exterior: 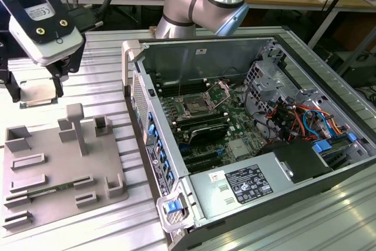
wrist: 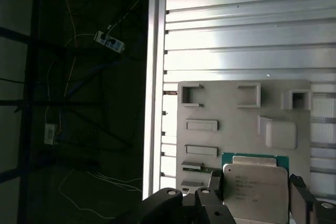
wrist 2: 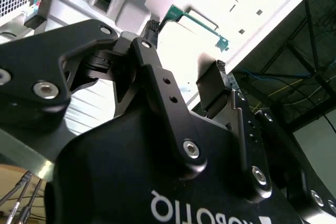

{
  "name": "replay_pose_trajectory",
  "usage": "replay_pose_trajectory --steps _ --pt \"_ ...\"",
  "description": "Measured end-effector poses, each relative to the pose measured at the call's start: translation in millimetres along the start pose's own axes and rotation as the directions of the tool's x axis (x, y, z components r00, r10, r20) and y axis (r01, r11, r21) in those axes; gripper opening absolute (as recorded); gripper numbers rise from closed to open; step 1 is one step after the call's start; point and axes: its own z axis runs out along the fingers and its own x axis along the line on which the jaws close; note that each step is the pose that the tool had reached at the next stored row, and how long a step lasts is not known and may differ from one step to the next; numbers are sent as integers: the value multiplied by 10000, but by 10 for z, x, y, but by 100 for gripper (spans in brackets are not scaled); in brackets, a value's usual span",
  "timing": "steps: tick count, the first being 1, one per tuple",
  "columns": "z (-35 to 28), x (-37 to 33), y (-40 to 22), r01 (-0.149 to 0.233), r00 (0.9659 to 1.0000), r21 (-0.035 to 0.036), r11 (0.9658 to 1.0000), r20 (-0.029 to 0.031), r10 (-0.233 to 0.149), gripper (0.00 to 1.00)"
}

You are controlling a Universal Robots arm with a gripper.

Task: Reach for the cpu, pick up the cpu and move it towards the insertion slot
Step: 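Pick up the cpu and move it towards the insertion slot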

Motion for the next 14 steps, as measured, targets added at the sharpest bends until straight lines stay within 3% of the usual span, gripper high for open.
replay_pose_trajectory --steps 5,14 --pt "0 -112 11 0 10000 0 10000 0 0 55" --pt "0 -207 8 -1 10000 1 10000 1 1 55"
